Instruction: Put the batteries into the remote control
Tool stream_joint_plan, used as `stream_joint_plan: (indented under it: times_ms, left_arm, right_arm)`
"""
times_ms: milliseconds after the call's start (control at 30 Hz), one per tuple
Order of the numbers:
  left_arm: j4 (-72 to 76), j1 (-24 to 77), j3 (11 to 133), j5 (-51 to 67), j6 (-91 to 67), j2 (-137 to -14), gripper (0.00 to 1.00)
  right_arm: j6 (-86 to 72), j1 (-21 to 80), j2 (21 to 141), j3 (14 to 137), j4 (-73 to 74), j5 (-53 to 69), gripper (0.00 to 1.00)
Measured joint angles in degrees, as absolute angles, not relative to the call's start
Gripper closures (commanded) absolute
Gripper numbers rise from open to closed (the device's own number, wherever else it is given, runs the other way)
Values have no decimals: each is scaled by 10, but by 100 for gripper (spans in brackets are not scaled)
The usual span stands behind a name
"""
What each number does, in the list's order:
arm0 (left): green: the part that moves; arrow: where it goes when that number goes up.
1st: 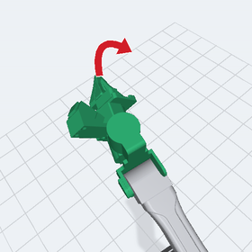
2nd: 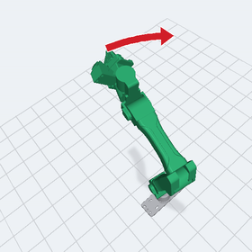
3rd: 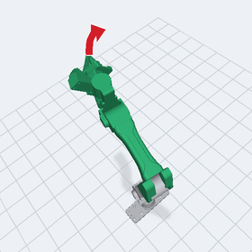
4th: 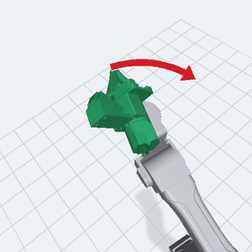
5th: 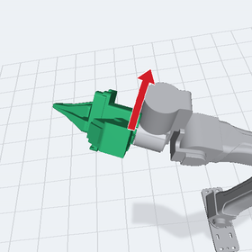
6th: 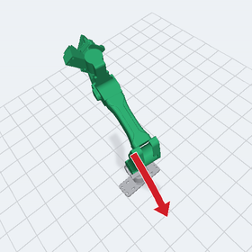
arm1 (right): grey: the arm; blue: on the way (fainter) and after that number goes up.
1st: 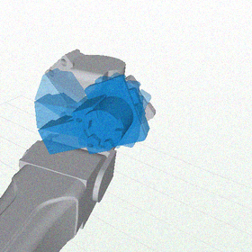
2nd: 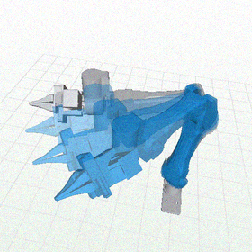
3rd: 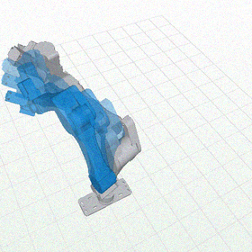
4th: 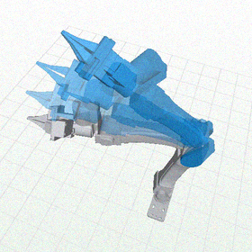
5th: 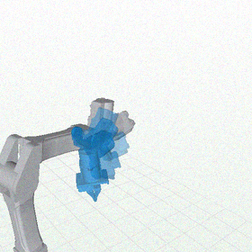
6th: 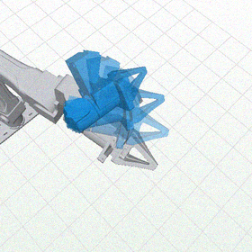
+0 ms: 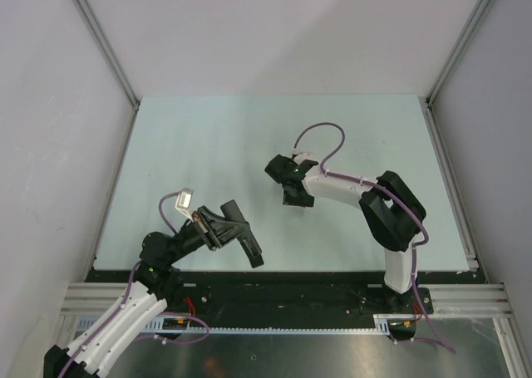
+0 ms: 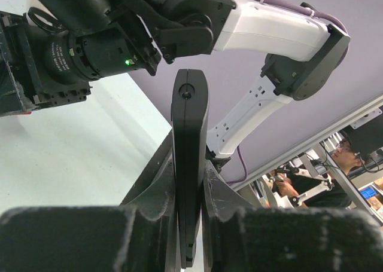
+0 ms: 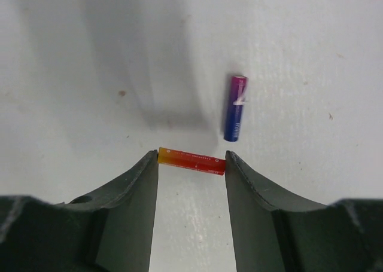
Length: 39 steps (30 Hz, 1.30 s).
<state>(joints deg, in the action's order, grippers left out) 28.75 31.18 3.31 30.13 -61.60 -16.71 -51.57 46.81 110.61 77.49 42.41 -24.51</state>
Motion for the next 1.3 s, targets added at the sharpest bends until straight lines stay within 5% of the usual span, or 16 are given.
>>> stream_joint_plan:
  times_ms: [733, 900, 1033, 1300]
  left_arm:
    - [276, 313, 31, 306, -615, -127, 100]
    - [269, 313, 31, 307, -615, -127, 100]
    - [263, 313, 31, 307, -615, -127, 100]
    - [262, 313, 31, 307, -615, -127, 100]
  right_arm:
    - [-37, 483, 1139, 786, 257, -167, 80]
    - [1, 481, 1148, 795, 254, -140, 68]
    - [3, 468, 1152, 806, 267, -116, 45]
    - [-10, 466, 1153, 809, 279, -119, 31]
